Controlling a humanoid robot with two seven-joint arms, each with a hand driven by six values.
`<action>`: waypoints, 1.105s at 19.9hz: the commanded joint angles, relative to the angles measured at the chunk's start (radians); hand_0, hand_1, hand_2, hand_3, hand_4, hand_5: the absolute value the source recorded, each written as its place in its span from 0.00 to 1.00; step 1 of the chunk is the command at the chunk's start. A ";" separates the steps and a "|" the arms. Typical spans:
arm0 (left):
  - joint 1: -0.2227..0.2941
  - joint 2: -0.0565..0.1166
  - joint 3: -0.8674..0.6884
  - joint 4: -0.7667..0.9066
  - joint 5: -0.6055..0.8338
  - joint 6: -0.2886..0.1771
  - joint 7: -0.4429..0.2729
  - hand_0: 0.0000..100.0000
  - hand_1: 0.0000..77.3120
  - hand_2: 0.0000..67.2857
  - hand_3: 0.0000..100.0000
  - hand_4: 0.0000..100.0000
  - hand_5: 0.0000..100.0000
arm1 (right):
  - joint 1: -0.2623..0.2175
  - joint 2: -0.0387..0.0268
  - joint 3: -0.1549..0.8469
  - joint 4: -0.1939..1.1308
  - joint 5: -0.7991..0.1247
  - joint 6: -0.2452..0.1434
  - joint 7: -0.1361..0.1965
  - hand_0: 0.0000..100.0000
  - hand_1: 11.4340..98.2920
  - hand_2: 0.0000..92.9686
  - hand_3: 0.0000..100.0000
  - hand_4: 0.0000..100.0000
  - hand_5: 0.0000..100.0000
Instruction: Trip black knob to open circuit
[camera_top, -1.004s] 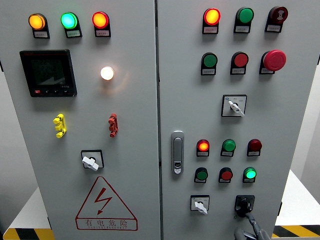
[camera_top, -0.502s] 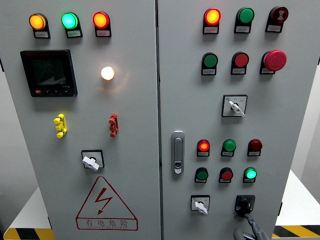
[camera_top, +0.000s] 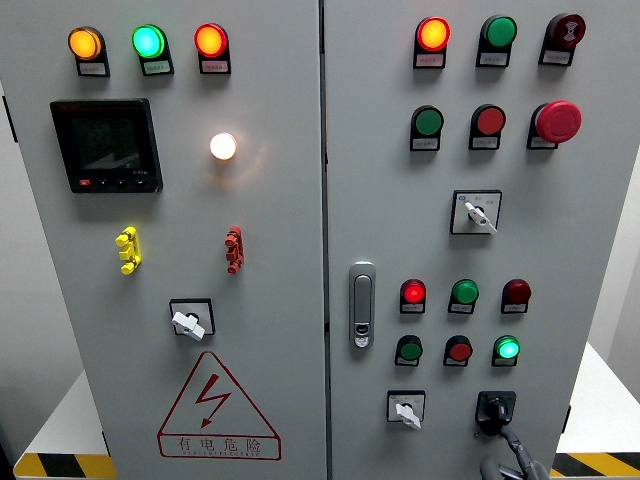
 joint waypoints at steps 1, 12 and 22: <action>0.000 0.000 0.001 0.000 0.000 0.000 0.000 0.00 0.05 0.19 0.21 0.07 0.02 | -0.001 -0.0054 0.009 0.002 0.000 0.000 0.000 0.86 0.39 0.05 0.88 0.86 0.98; 0.000 0.000 0.001 -0.002 0.000 0.000 0.000 0.00 0.05 0.19 0.21 0.07 0.02 | -0.018 -0.0299 0.032 0.017 -0.001 -0.002 0.001 0.86 0.39 0.05 0.87 0.85 0.98; 0.000 0.000 0.001 0.000 0.000 0.000 0.000 0.00 0.04 0.19 0.21 0.07 0.02 | -0.110 -0.0299 0.035 0.099 -0.035 -0.003 -0.002 0.85 0.39 0.05 0.87 0.85 0.99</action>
